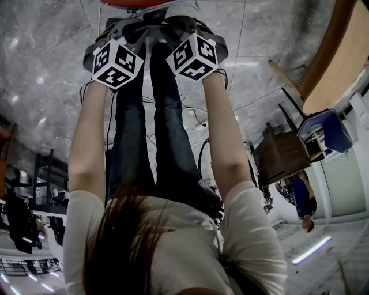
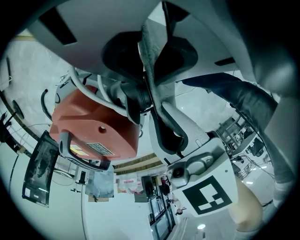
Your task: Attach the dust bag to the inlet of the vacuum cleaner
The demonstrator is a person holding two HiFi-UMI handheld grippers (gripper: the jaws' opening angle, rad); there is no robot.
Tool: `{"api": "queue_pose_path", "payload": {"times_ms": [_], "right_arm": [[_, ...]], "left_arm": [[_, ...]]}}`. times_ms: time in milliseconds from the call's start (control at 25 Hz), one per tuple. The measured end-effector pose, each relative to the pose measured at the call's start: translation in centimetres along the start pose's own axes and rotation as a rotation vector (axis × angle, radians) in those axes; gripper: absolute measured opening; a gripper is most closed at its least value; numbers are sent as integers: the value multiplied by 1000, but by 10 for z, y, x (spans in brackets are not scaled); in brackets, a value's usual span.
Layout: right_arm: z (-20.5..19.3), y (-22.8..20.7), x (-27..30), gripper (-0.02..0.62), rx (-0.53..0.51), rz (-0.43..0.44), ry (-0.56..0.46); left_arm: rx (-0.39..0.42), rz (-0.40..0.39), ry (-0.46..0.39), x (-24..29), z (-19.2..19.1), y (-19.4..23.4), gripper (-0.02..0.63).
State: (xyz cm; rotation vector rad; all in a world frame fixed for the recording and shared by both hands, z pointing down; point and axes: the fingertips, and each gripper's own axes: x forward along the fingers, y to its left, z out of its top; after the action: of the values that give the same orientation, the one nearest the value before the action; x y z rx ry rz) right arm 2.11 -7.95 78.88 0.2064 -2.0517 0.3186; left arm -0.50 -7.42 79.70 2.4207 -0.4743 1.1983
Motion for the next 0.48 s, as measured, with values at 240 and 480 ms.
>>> {"api": "queue_pose_path", "payload": {"times_ms": [240, 480], "right_arm": [[-1, 6, 1, 74, 11, 46, 37], [-4, 4, 0, 74, 20, 42, 68]], "left_arm": [[-59, -18, 16, -1, -4, -4, 77], [-113, 4, 35, 2, -3, -3, 80]]}}
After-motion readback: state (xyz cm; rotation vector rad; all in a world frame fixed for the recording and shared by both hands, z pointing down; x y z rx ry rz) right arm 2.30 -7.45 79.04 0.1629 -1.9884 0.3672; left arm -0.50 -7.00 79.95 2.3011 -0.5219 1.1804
